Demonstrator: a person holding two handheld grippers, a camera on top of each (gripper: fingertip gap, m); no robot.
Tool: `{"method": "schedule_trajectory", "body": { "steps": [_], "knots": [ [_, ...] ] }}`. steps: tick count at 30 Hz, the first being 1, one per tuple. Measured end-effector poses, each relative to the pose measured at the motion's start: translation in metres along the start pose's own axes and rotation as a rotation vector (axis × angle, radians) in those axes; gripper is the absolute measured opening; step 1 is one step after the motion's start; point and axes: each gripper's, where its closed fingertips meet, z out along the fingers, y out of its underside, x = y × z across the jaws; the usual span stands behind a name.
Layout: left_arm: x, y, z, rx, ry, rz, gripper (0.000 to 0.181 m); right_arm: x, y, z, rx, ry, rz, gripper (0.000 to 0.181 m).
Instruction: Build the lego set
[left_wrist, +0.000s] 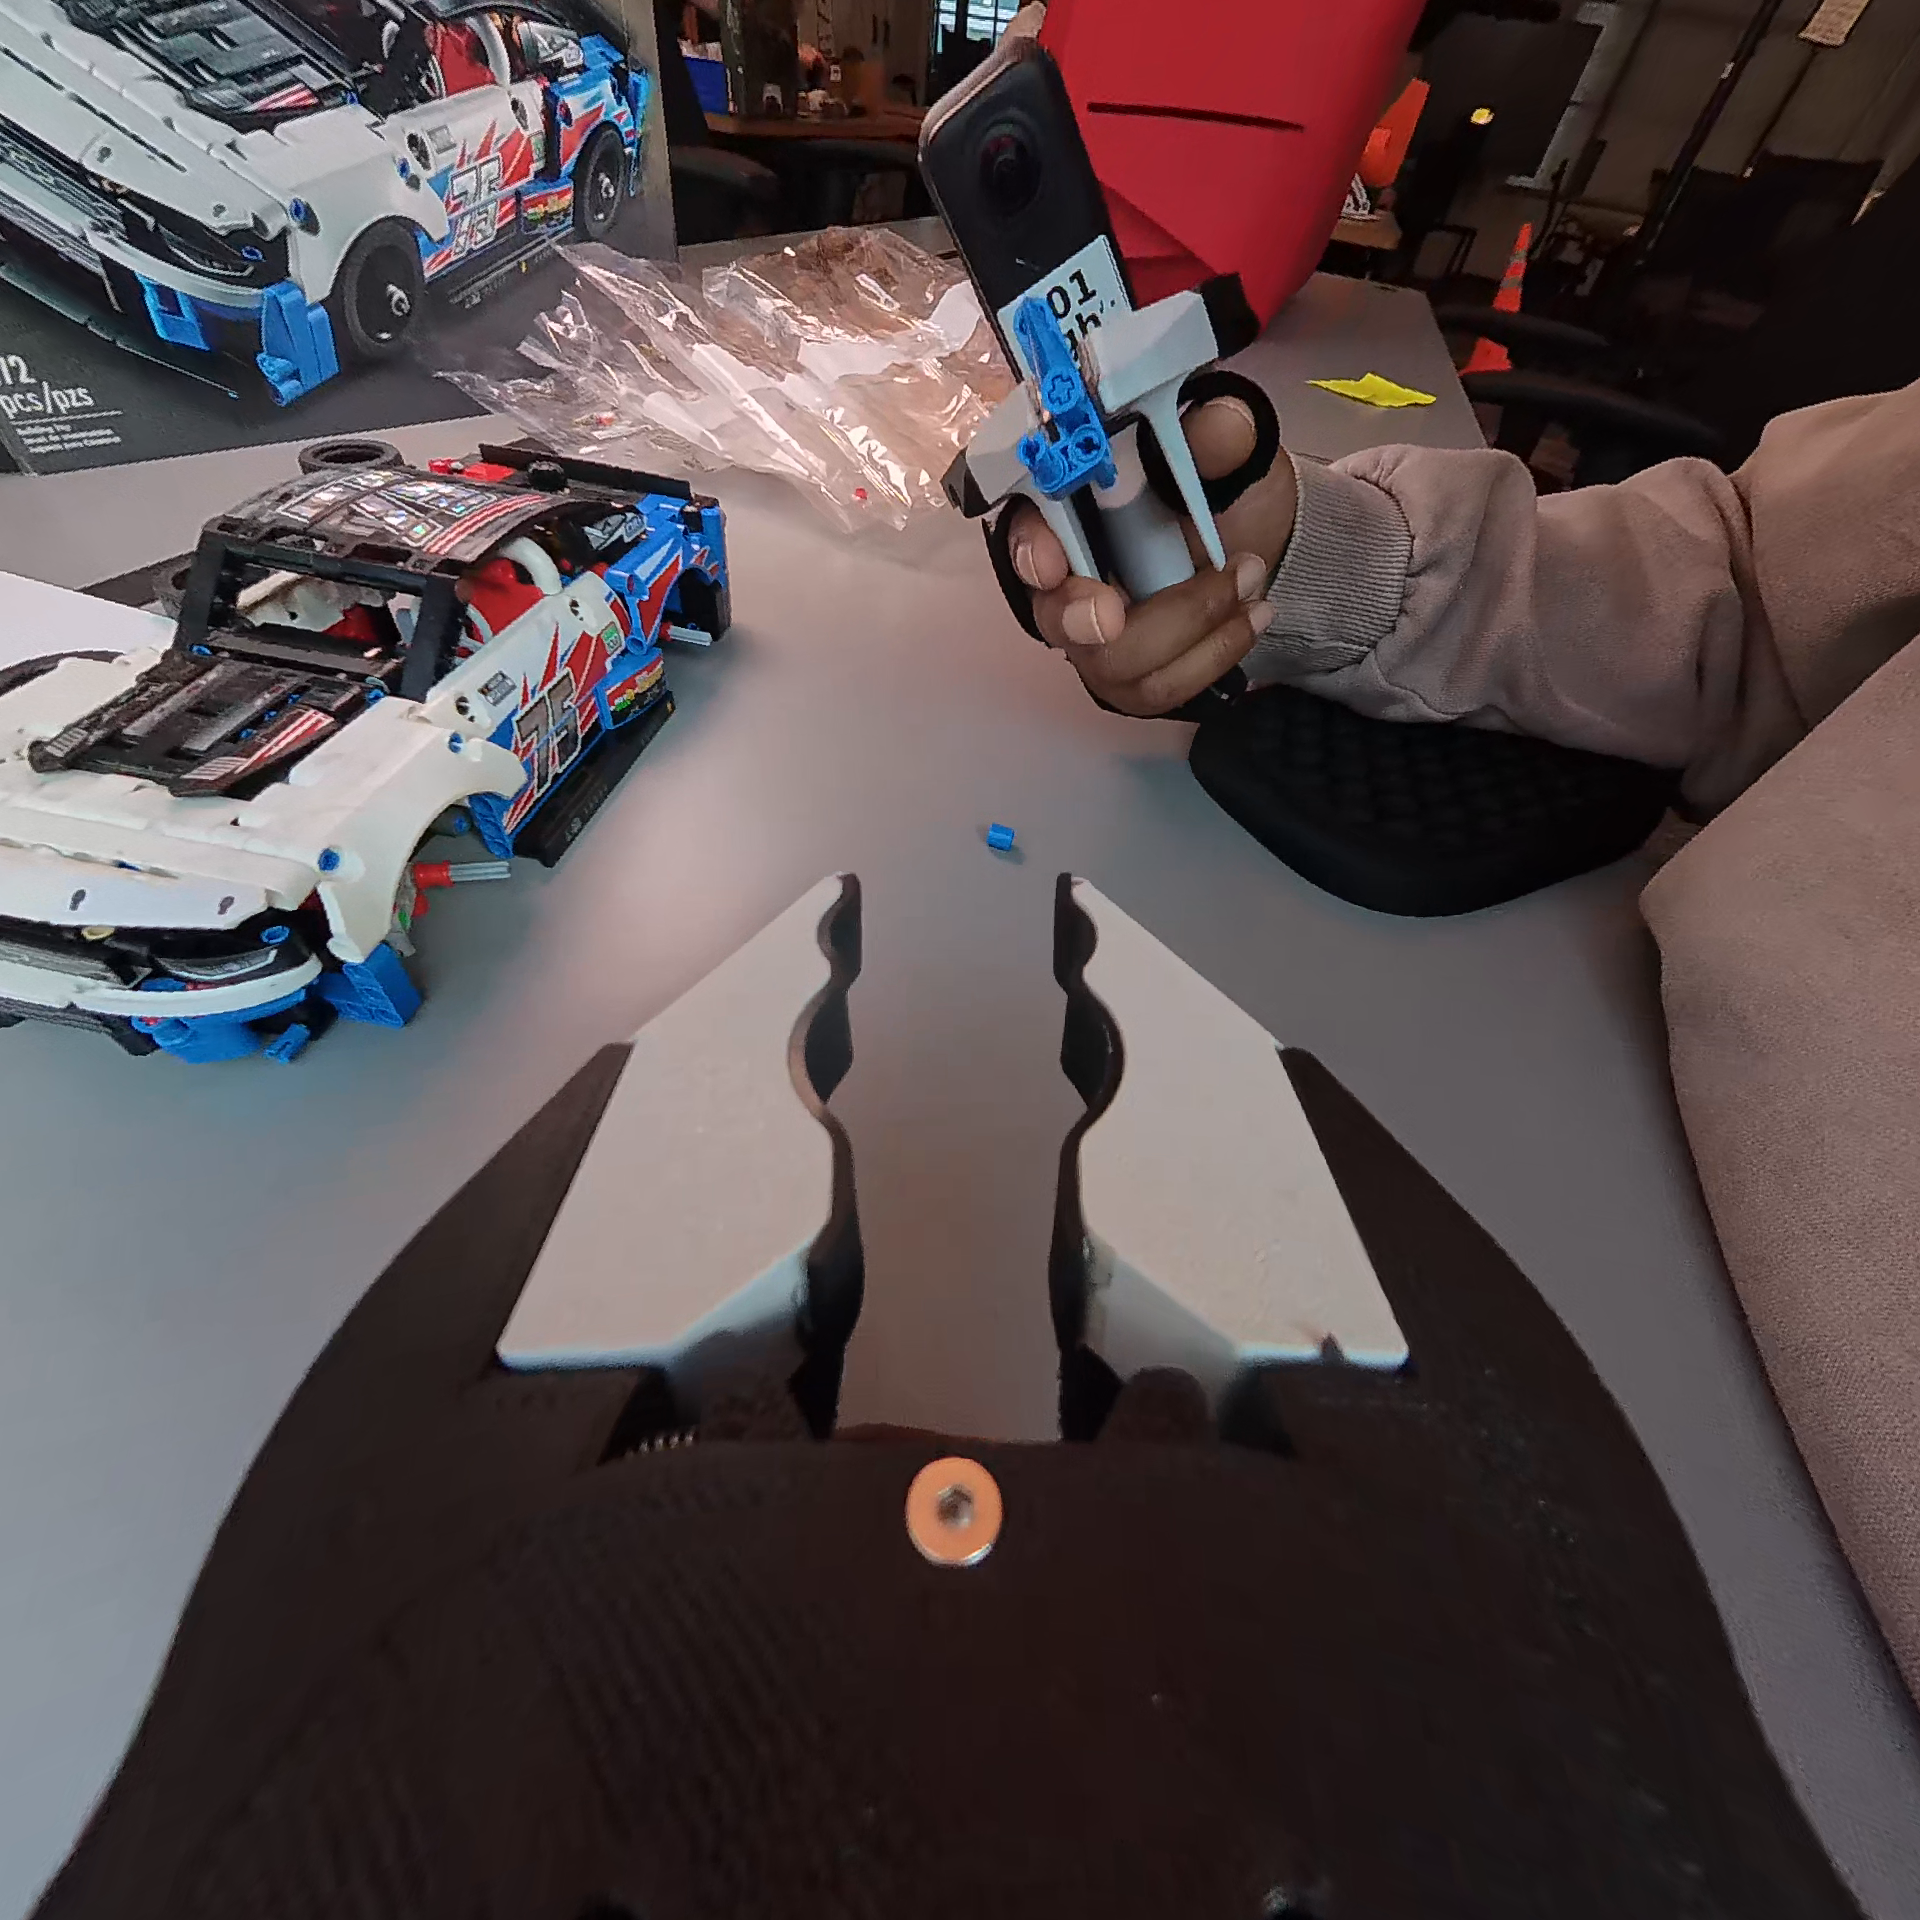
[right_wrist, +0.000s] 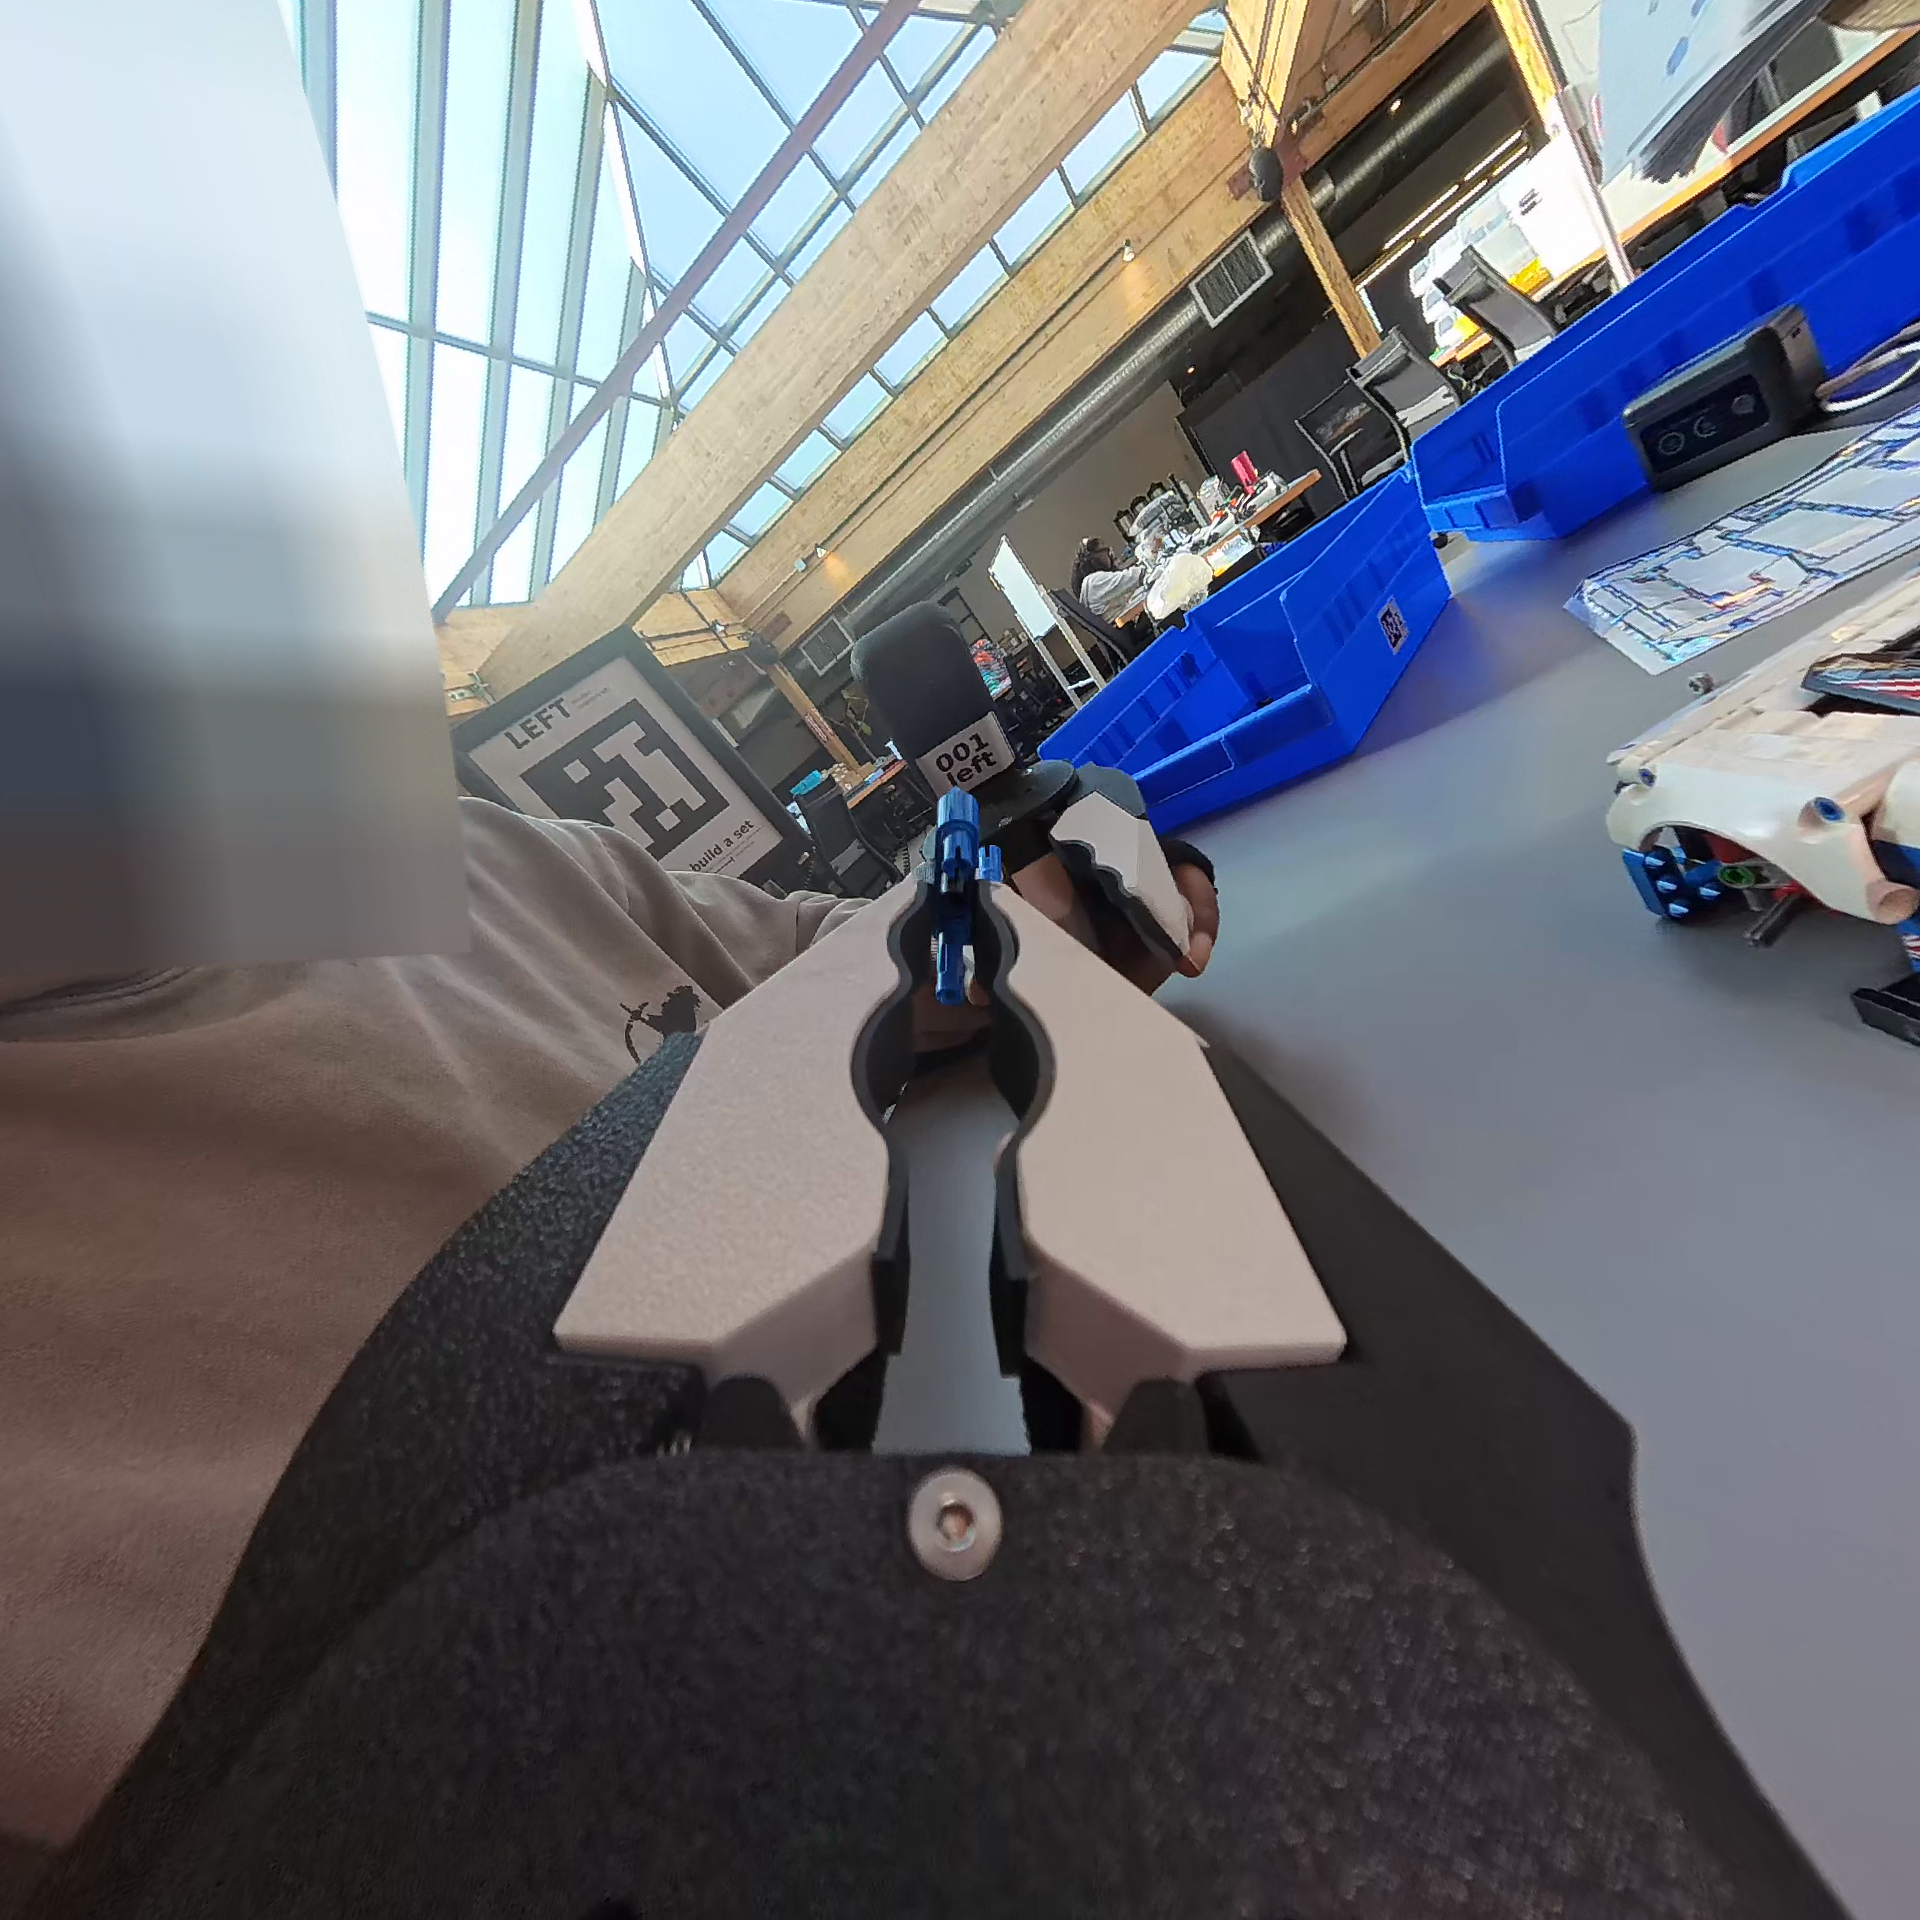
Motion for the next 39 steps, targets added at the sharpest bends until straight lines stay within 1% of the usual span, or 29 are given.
{"method": "schedule_trajectory", "body": {
  "steps": [3, 8, 15, 21, 30, 32, 36, 39],
  "knots": [
    [-0.002, -0.002, -0.002, 0.011, -0.010, 0.016, 0.028, 0.000, 0.001, 0.001, -0.004, -0.001, 0.001, 0.004],
    [-0.003, -0.002, -0.004, 0.005, -0.027, 0.061, 0.000, 0.000, 0.002, 0.001, -0.009, 0.000, 0.000, 0.004],
    [-0.009, -0.003, -0.006, 0.013, -0.056, 0.050, 0.000, 0.001, 0.001, 0.001, -0.005, 0.000, 0.000, 0.003],
    [-0.011, -0.004, -0.006, 0.018, -0.066, 0.036, 0.013, 0.000, -0.001, 0.001, 0.009, -0.008, 0.010, 0.004],
    [-0.010, -0.005, -0.006, 0.028, -0.048, -0.001, 0.016, 0.001, -0.001, 0.001, 0.014, 0.000, 0.029, 0.004],
    [-0.009, -0.005, -0.006, 0.031, -0.034, -0.013, 0.016, 0.007, 0.001, 0.002, 0.005, 0.030, 0.067, 0.003],
    [-0.006, -0.005, -0.004, 0.032, -0.012, -0.030, 0.018, 0.018, 0.007, 0.007, 0.008, 0.072, 0.209, 0.003],
    [-0.004, -0.004, -0.003, 0.026, -0.004, -0.029, 0.018, 0.023, 0.013, 0.011, -0.013, 0.104, 0.240, 0.004]
  ]
}}
